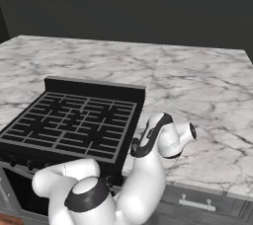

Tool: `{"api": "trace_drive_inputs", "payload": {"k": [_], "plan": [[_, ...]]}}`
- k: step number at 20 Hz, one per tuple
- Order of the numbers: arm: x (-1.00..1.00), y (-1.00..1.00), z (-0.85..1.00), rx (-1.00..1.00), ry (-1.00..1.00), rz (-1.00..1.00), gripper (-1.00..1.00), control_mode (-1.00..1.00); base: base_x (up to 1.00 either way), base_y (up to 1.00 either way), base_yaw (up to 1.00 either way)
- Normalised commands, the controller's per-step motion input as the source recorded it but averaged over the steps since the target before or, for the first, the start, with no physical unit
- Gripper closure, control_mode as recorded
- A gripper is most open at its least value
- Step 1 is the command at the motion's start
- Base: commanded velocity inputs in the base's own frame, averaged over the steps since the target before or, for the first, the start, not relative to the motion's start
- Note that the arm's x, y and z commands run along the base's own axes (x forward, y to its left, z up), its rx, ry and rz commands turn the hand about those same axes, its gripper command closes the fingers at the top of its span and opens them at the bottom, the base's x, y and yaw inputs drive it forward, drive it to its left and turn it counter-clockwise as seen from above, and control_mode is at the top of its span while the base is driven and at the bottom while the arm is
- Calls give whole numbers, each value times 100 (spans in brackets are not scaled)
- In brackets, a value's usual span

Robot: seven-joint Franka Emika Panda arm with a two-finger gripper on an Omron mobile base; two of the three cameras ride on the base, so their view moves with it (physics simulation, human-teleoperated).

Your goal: Take 2 condiments from the cabinet and move them on the counter near the stove.Make sure the condiments are lined up with each other, next to each other.

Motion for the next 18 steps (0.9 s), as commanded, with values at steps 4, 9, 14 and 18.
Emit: {"api": "trace_drive_inputs", "payload": {"k": [4,9,14,18], "plan": [[-35,0,84,-5,-2,-3,-100,-100,0,0,0],[-27,7,96,-12,3,-16,-100,-100,0,0,0],[-26,26,99,-12,9,-30,-100,-100,0,0,0],[-46,49,73,-9,6,-37,-100,-100,0,0,0]]}}
